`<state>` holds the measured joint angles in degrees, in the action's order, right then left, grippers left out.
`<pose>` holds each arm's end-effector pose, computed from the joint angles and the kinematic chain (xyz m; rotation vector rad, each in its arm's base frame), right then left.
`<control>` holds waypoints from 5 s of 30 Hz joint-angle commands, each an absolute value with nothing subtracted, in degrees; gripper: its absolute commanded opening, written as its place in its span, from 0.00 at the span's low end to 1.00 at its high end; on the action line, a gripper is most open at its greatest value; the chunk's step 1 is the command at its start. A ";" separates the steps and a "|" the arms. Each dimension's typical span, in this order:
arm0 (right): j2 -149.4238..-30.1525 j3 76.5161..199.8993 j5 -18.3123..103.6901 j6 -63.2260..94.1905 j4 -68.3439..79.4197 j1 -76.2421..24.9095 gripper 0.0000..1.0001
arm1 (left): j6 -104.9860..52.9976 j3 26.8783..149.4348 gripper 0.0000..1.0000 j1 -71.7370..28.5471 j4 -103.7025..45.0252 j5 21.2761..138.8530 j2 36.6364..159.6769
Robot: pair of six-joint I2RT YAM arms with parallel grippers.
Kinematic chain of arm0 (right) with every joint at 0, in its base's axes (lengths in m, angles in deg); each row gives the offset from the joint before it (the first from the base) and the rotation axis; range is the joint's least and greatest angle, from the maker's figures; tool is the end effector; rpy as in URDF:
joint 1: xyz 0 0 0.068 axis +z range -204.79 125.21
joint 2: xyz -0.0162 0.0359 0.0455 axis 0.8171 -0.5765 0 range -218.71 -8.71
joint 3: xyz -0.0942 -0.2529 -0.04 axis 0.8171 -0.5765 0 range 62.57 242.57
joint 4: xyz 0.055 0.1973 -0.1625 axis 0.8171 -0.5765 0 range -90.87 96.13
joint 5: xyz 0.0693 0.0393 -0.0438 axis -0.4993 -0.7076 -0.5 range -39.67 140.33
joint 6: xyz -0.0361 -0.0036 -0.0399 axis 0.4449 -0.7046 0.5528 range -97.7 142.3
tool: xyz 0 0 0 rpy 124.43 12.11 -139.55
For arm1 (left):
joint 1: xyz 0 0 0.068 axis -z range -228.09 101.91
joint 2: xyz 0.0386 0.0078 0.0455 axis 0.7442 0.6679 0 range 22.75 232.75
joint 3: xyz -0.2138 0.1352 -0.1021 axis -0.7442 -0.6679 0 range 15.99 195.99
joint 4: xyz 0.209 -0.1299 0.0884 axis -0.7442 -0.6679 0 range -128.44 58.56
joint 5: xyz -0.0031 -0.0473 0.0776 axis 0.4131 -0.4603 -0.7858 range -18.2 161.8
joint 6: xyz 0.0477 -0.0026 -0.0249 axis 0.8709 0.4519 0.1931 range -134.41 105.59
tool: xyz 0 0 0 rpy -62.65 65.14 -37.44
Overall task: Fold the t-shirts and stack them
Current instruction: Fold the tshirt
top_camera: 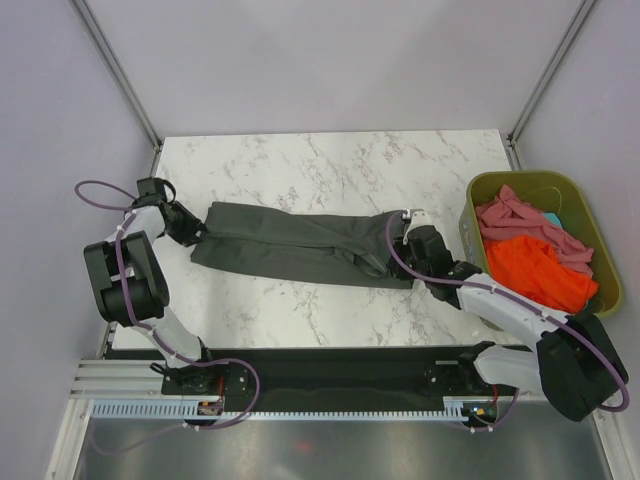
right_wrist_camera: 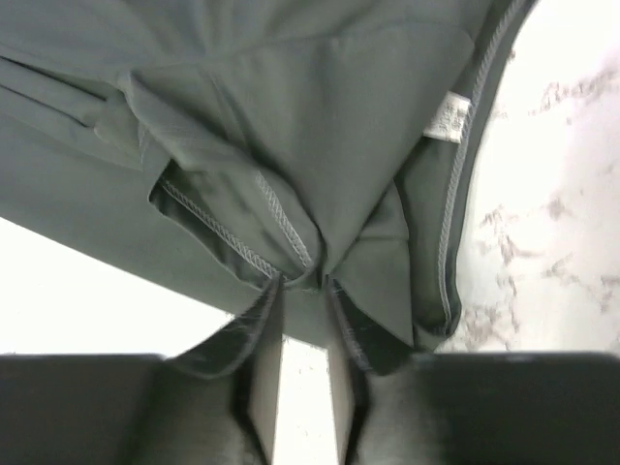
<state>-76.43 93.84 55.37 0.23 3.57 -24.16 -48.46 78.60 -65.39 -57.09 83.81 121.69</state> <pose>0.2060 0.1184 0.1916 -0.1225 2.2754 0.3922 0.3317 0.0955 0.1814 -1.0909 2.4312 -0.3740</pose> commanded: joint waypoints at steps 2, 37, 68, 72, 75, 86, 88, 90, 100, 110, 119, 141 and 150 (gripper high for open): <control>-76.46 101.06 54.65 -3.28 -4.14 -23.94 0.35 | -44.65 81.99 0.43 -65.67 -59.74 81.39 117.59; -117.86 132.89 61.14 -6.18 -4.07 -38.97 0.42 | -48.08 99.66 0.44 -62.24 -59.04 87.19 143.42; -114.10 129.55 62.55 -4.34 10.55 -41.35 0.20 | -45.53 100.54 0.56 -62.60 -60.35 84.91 134.39; -108.48 131.21 58.25 -1.70 3.42 -41.35 0.38 | -44.03 99.40 0.59 -62.60 -61.59 84.98 130.70; -106.10 132.01 53.86 -0.03 -1.76 -41.26 0.44 | -44.47 97.03 0.58 -62.25 -61.50 89.11 127.27; -105.82 128.23 38.90 1.57 -0.38 -33.09 0.41 | -40.87 85.17 0.56 -57.06 -61.41 102.66 117.60; -106.62 127.62 42.93 -2.56 0.59 -30.98 0.44 | -40.26 83.24 0.56 -56.71 -61.50 102.57 116.10; -106.62 125.52 44.87 -4.76 2.78 -29.05 0.51 | -39.73 82.44 0.56 -55.92 -61.33 101.87 114.16; -106.27 120.93 55.51 -12.42 8.15 -24.74 0.56 | -39.81 81.99 0.56 -54.42 -61.06 101.60 114.16; -110.92 120.93 55.51 -14.09 12.28 -24.56 0.60 | -40.25 82.08 0.56 -54.42 -60.80 101.77 114.24; -112.94 120.85 53.67 -14.88 16.68 -24.47 0.60 | -40.25 82.26 0.56 -54.51 -60.62 100.81 113.63; -108.29 114.43 49.98 -16.72 25.20 -23.42 0.59 | -40.17 82.08 0.54 -54.42 -60.71 100.19 113.45; -108.11 113.55 45.94 -20.77 30.12 -23.50 0.54 | -40.08 81.73 0.54 -54.42 -60.71 99.75 113.10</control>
<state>-109.78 113.58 48.61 -18.43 25.31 -23.53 -41.99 81.90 -54.49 -61.73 100.36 115.37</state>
